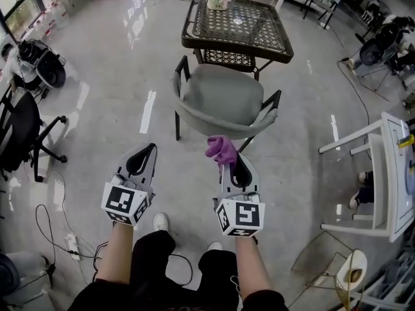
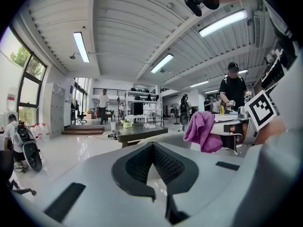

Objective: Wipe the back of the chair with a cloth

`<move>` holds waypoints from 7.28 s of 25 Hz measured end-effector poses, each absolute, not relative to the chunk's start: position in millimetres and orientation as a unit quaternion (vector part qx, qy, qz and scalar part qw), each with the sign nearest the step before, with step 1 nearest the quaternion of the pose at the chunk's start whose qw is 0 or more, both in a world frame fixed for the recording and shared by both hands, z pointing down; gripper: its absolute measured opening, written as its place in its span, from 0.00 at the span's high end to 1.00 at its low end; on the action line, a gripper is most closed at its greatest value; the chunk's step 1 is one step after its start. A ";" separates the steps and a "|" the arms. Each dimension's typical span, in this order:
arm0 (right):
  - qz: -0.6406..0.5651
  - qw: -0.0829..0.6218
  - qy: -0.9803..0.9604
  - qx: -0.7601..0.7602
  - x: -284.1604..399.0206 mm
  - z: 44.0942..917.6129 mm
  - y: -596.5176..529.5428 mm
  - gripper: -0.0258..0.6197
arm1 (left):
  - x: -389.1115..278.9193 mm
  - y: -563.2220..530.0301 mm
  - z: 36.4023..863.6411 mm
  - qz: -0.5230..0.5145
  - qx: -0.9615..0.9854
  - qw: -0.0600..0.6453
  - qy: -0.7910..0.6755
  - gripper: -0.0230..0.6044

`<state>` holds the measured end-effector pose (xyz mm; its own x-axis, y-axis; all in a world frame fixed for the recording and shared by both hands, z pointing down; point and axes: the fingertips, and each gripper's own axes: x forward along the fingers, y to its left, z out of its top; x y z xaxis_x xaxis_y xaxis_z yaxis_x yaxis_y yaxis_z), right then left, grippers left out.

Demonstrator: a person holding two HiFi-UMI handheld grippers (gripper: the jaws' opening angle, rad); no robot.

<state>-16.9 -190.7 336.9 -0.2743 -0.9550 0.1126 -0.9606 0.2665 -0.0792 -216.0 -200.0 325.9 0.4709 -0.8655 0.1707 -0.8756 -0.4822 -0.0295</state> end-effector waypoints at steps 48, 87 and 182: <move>-0.026 -0.079 -0.765 0.639 58.1 460.6 -218.7 0.84 | -193.1 -255.4 486.9 0.079 0.859 -0.080 -0.499 0.95; -0.015 -0.035 -0.759 0.650 154.3 570.2 -303.0 0.84 | -148.1 -253.8 633.7 0.109 0.862 -0.092 -0.487 0.95; 0.023 0.001 -0.729 0.685 179.4 603.5 -273.2 0.84 | -169.2 -253.0 642.7 0.159 0.864 -0.032 -0.477 0.95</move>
